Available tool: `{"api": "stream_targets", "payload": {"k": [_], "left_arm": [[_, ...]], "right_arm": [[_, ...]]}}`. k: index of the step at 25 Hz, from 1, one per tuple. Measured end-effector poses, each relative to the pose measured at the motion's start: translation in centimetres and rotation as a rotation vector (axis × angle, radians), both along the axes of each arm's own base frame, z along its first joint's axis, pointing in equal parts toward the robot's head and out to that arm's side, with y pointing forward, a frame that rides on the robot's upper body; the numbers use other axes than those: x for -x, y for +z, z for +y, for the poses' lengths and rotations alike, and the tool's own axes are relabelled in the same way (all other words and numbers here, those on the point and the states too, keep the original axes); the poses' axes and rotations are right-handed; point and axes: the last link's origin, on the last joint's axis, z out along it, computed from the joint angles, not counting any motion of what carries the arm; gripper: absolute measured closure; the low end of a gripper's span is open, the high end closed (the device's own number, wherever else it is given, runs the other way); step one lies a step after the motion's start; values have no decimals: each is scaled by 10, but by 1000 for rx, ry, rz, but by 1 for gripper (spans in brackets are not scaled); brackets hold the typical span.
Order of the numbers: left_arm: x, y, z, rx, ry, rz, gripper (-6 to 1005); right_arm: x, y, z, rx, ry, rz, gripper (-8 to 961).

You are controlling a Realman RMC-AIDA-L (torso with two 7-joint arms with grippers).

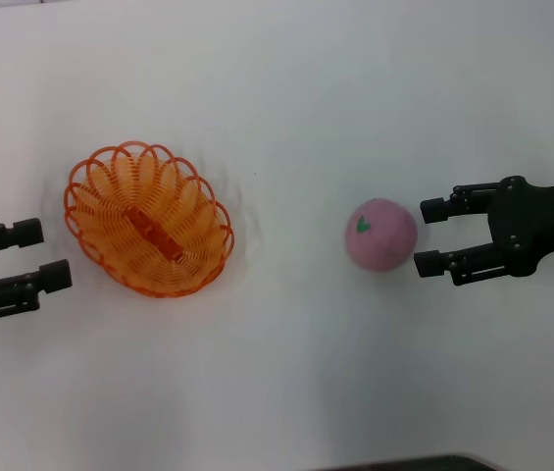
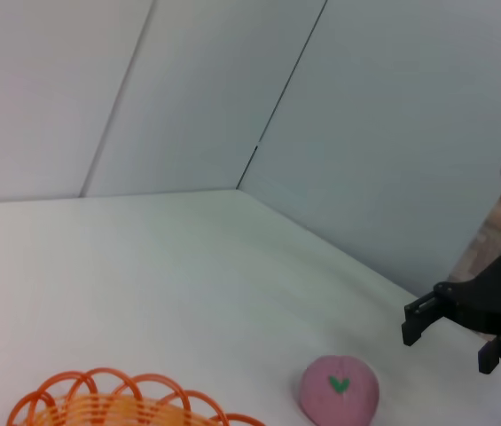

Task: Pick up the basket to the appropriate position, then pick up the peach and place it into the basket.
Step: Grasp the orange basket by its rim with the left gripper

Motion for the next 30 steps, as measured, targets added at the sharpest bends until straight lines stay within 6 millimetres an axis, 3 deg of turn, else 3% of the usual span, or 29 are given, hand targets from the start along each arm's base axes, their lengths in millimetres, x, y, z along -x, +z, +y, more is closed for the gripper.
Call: {"api": "stream_targets", "payload": {"k": [19,30], "left_arm": [[-5,3,3,-16,-13,-22,159],[-19,14,25,-85,-8,2,151]], "right_arm": [[-1,0,-1,-1,-5,1,95],[-1,1,-1,-3,-6,1,95]]}}
